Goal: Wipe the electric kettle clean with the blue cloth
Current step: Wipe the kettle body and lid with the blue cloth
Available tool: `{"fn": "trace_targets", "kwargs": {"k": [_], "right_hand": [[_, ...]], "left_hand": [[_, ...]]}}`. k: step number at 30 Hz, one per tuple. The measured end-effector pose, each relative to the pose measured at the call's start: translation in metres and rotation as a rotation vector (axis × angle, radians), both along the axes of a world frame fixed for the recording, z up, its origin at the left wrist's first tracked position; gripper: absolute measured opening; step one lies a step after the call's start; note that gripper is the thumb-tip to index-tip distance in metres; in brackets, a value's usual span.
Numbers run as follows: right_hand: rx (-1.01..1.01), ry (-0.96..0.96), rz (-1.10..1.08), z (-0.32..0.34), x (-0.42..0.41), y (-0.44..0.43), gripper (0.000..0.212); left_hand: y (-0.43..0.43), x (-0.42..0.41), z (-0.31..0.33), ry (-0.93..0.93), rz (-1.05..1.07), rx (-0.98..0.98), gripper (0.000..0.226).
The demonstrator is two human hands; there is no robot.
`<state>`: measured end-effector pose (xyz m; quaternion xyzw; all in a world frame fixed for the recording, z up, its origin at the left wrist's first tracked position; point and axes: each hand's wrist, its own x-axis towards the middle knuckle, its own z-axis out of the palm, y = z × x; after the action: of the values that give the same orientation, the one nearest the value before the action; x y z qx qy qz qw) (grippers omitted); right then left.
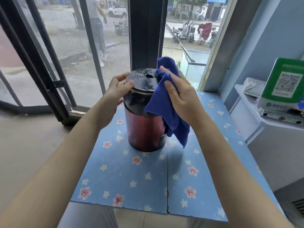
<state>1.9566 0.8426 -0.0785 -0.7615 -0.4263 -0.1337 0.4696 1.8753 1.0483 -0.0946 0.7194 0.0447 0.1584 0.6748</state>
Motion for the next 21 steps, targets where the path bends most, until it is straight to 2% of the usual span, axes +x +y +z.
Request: {"fn": "trace_targets", "kwargs": {"k": [9,15,21], "right_hand": [[-0.471,-0.009,0.074,0.048,0.021,-0.001,0.038],[-0.653,-0.069,0.121,0.071,0.029,0.021,0.038],[-0.741,-0.059,0.123,0.079,0.041,0.031,0.038]], "left_hand": [[0.001,-0.007,-0.002,0.006,-0.065,-0.016,0.051],[0.002,-0.007,-0.004,-0.009,-0.07,-0.033,0.055],[0.0,-0.006,-0.002,-0.026,-0.062,-0.037,0.053]]}}
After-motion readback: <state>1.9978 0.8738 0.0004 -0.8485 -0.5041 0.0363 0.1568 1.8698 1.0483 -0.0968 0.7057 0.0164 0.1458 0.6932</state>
